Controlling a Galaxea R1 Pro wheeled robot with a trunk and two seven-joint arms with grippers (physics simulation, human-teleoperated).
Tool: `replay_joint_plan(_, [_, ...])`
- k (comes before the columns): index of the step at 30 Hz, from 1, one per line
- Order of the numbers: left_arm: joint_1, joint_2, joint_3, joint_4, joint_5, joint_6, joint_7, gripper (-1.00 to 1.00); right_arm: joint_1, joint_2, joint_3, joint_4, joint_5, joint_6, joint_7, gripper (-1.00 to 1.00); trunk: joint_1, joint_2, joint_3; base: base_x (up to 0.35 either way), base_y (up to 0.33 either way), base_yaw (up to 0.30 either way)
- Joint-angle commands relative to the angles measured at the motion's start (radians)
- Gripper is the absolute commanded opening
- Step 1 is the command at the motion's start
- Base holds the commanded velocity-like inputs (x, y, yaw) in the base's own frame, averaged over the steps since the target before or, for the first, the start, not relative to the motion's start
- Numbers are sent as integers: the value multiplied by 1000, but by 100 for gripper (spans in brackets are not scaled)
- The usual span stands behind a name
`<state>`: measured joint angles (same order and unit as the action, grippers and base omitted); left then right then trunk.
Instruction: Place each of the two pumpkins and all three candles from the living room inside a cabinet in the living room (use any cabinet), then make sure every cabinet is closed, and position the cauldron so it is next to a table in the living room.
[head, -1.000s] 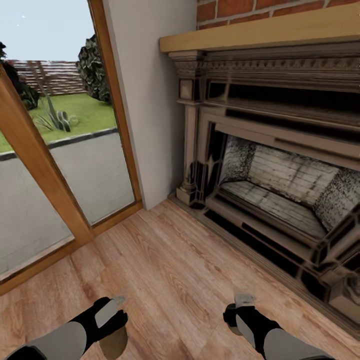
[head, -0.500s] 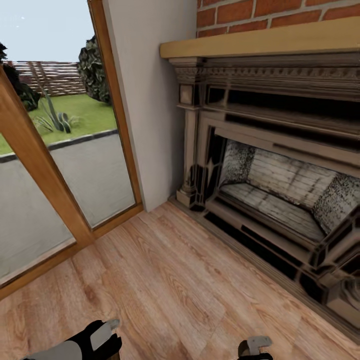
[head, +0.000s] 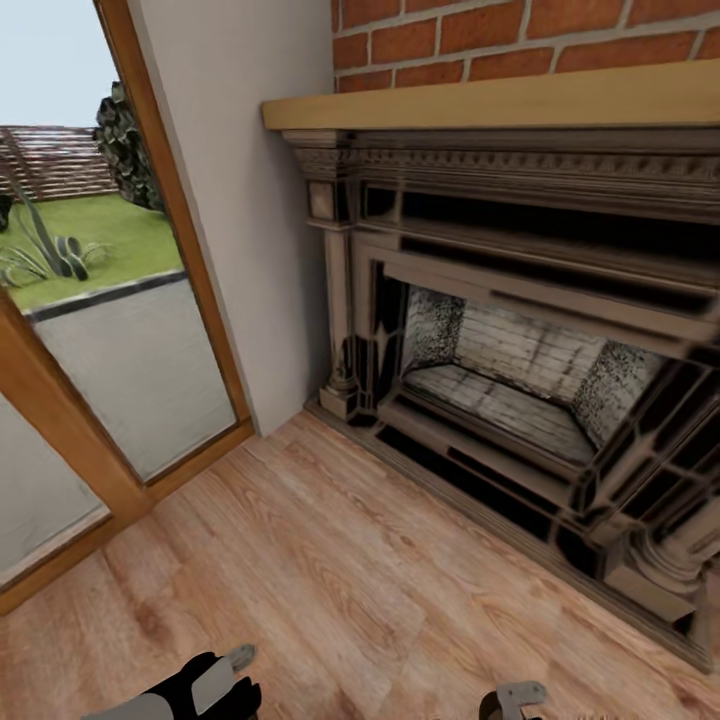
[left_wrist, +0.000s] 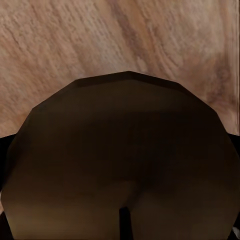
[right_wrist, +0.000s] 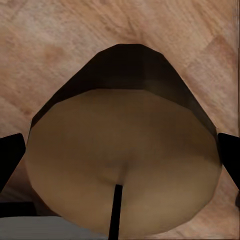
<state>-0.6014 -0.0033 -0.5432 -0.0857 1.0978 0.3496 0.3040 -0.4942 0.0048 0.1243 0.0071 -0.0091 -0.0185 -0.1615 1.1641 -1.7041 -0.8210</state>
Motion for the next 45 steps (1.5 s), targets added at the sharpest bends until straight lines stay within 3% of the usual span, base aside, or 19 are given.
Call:
replay_joint_plan(1, [0,-2,-1,1,-1,0,0,-100,0,0,0,0,0,0,0,-100,-4,7,4,0,0,-281])
replay_joint_plan(13, [2,-4,-1,1,-1,0,0,-100,0,1,0,1,0,0,0,-100,-50,91,47,0,0,-281])
replay_joint_plan(21, [5,1,-1,1,-1,-1,-1,-100,1,3,0,1,0,0,0,-100,-50,91,52,-11,0,-281])
replay_joint_plan(35, [7,-1,-1,1,-1,-2,0,-100,1,3,0,1,0,0,0,-100,-50,91,61,-306,0,-281])
replay_joint_plan(45, [6,2,-1,1,-1,-3,0,-100,2,3,0,1,-2,0,0,-100,-50,91,68,-48,0,-281])
